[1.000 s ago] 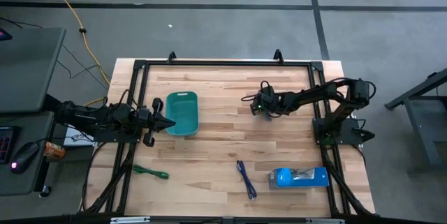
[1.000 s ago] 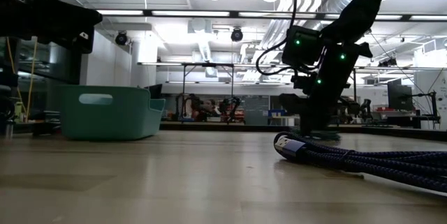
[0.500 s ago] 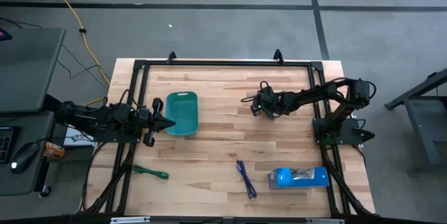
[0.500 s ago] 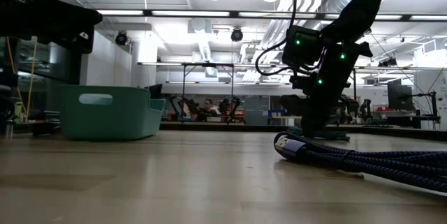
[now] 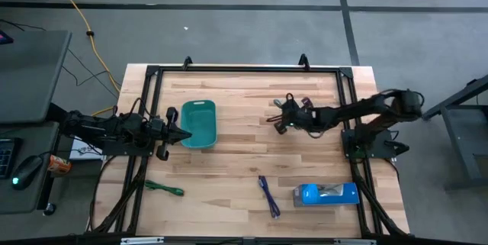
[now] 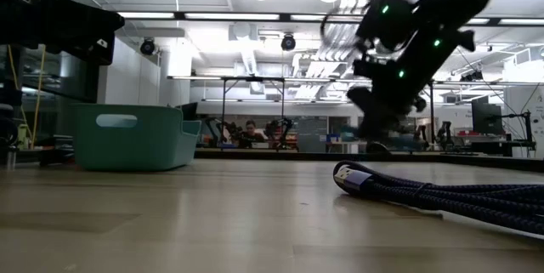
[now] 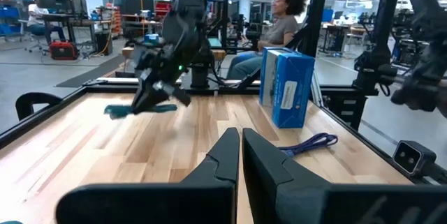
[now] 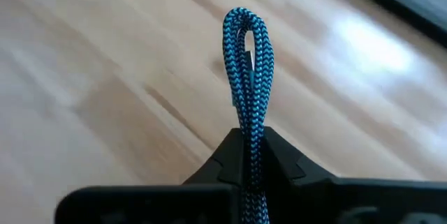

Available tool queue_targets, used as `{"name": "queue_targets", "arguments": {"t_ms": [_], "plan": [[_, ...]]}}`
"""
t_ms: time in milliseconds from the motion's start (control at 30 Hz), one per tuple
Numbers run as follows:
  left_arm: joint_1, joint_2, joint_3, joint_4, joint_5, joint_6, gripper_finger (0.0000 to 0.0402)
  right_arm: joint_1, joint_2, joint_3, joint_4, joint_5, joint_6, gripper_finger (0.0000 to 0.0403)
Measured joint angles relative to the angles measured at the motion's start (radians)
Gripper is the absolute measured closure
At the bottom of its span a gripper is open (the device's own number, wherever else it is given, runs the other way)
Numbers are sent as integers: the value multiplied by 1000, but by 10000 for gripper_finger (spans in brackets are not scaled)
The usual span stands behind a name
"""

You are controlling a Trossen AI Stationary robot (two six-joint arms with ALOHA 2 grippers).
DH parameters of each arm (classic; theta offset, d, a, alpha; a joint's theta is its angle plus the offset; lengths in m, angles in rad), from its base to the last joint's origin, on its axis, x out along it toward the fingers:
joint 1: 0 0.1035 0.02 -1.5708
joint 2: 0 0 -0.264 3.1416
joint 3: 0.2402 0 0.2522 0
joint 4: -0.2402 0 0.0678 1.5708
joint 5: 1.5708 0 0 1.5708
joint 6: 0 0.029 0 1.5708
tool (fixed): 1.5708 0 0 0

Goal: Pick and place USB-C Cables
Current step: Put the blue charger cable into the bin

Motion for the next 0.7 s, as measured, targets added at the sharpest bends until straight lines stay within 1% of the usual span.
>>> {"name": "queue_targets", "arguments": {"t_ms": [67, 233, 333, 400, 467, 533, 700], "plan": [[0, 0, 0, 0, 0, 0, 401, 8, -69, -49, 116, -44, -62, 397], [0, 0, 0, 0, 0, 0, 401, 8, -256, -221, 427, -204, -169, 397], [0, 0, 0, 0, 0, 0, 401, 8, -348, -320, 636, -304, -216, 398], [0, 0, 0, 0, 0, 0, 401, 6, -396, -369, 737, -369, -237, 398], [0, 0, 0, 0, 0, 0, 401, 4, -437, -390, 799, -414, -249, 398], [0, 0, 0, 0, 0, 0, 401, 4, -469, -388, 817, -453, -258, 398], [0, 0, 0, 0, 0, 0, 401, 5, -489, -296, 807, -604, -288, 398]]}}
